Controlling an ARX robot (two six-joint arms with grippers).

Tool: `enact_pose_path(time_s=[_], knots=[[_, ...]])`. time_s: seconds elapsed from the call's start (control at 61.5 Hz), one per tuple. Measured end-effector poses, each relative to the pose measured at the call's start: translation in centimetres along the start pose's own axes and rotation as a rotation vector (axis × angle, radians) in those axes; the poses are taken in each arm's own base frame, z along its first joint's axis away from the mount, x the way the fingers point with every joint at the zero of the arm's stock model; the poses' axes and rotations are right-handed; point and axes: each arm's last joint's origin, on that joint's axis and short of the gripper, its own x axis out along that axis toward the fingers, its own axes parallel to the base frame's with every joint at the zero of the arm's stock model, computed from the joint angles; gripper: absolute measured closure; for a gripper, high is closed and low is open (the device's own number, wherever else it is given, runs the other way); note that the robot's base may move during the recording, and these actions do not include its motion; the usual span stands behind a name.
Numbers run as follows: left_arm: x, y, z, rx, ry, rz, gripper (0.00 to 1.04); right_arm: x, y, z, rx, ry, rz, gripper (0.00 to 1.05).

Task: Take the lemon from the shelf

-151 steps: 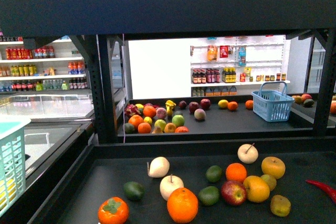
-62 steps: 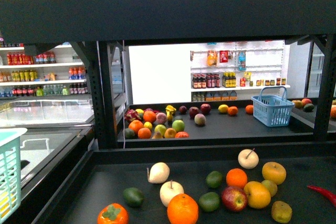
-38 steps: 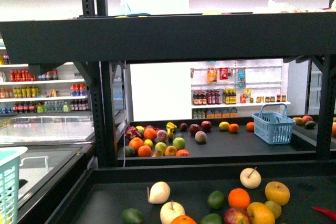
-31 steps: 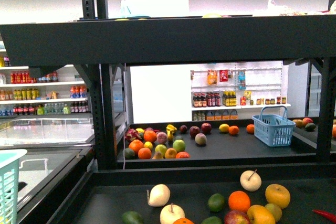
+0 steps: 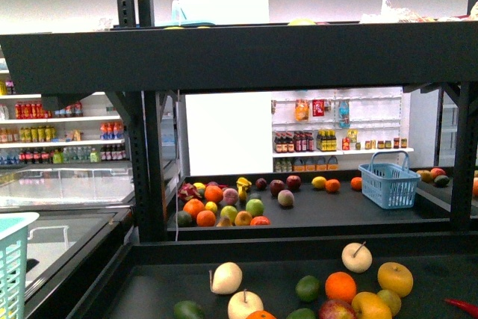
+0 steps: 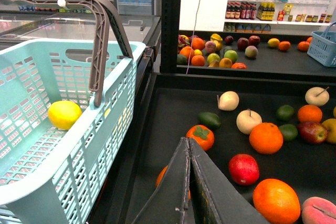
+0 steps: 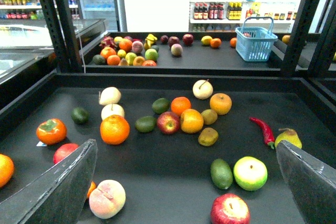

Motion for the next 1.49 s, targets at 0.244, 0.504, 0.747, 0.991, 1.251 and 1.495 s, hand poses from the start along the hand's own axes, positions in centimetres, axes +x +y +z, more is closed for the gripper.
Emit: enact_pose_path(time_s=[0.244,0.504,0.747,0.991,1.251,1.495], knots=[[-0.6,0.0,-0.8,0.001,-0.01,0.001,1.02,0.0,0.0,0.0,0.0,0.0,0.0,0.02],[-1.5,0.0,-1.1,0.001,-0.008,0.001,1.02,0.0,0.0,0.0,0.0,0.0,0.0,0.02],[-1.5,0.0,-1.1,0.001,-0.006,0.001,0.82,0.0,0.0,0.0,0.0,0.0,0.0,0.02],[-1.5,0.0,-1.1,0.0,-0.006,0.001,0.32,0.0,0.0,0.0,0.0,0.0,0.0,0.02],[-1.5,0.0,-1.1,0.002,-0.006,0.001,0.08,0.0,0.0,0.0,0.0,0.0,0.0,0.02],[-1.5,0.0,-1.1,0.002,-0.006,0.001,0.08,0.0,0.0,0.0,0.0,0.0,0.0,0.02]])
